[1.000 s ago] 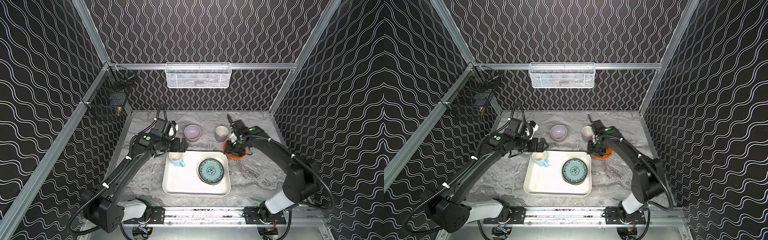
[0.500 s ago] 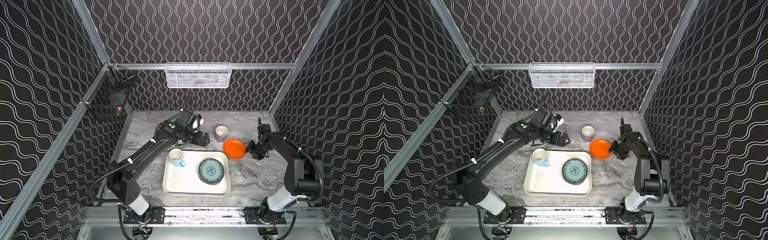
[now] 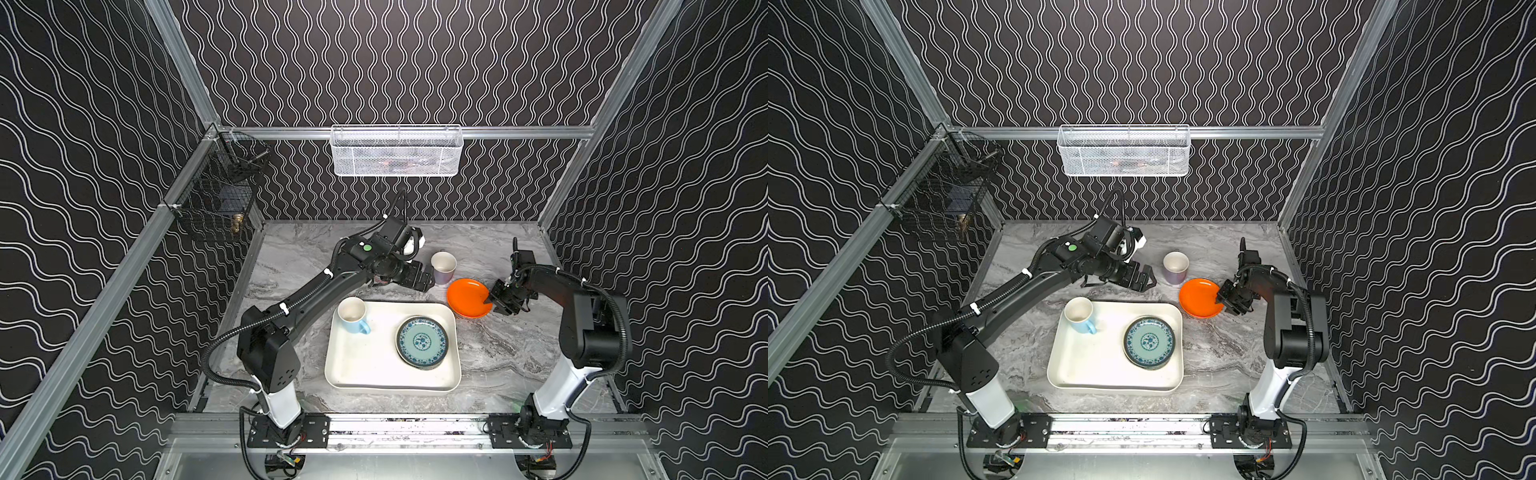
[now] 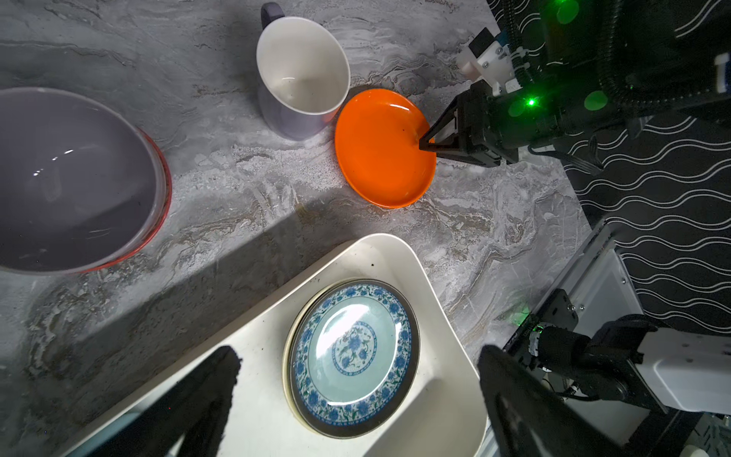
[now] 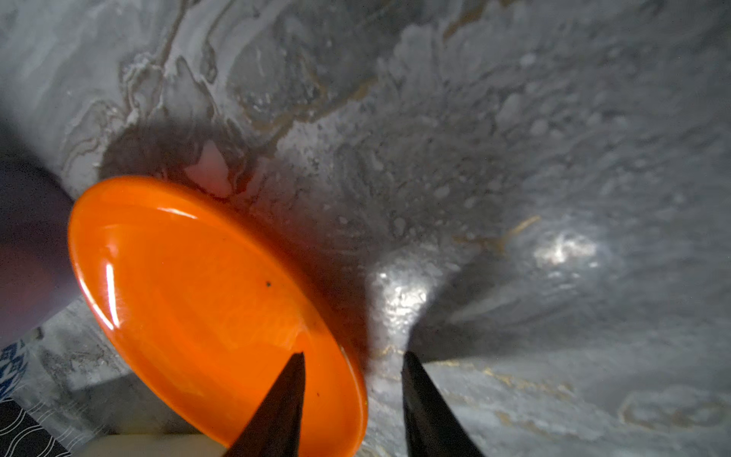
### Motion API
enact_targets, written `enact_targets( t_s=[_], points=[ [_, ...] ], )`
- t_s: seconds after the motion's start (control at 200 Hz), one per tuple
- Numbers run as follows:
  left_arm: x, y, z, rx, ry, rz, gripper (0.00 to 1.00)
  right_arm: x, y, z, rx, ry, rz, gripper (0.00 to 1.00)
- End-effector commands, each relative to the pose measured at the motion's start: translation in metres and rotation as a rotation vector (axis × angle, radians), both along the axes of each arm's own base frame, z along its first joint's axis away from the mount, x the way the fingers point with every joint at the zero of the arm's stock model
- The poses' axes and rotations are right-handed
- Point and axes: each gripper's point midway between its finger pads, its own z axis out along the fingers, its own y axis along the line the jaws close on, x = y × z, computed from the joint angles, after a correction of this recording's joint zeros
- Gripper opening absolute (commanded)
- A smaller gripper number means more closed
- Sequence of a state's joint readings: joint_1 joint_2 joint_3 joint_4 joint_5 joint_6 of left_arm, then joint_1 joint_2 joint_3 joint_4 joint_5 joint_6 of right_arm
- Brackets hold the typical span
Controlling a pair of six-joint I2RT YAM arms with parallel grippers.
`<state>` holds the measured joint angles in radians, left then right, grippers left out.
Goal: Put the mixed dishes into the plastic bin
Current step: 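Grip the orange plate rim with the right gripper and tilt it up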
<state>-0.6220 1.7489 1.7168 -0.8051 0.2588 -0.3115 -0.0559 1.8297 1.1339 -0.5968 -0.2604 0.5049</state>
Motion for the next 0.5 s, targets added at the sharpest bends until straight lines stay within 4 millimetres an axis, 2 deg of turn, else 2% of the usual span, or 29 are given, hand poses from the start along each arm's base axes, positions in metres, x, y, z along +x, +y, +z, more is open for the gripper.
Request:
enact_targets(
  t_s=[0.0, 0.18, 0.33, 0.495],
  points=[
    [0.001, 0.002, 0.001, 0.02, -0.021, -0.014, 0.99, 0.004, 0.0, -0.002, 0.004, -0.002, -0.003, 0.36],
    [-0.002, 0.006, -0.002, 0.028, -0.018, -0.012, 0.99, -0.004, -0.001, -0.01, -0.002, 0.029, -0.006, 0.13],
    [-0.005, 0.01, 0.001, 0.03, -0.03, -0.008, 0.98, -0.014, -0.002, -0.007, -0.013, 0.044, -0.001, 0.02],
    [-0.01, 0.02, 0.007, 0.027, -0.048, 0.008, 0.99, -0.023, -0.006, 0.017, -0.048, 0.018, 0.012, 0.0]
  ],
)
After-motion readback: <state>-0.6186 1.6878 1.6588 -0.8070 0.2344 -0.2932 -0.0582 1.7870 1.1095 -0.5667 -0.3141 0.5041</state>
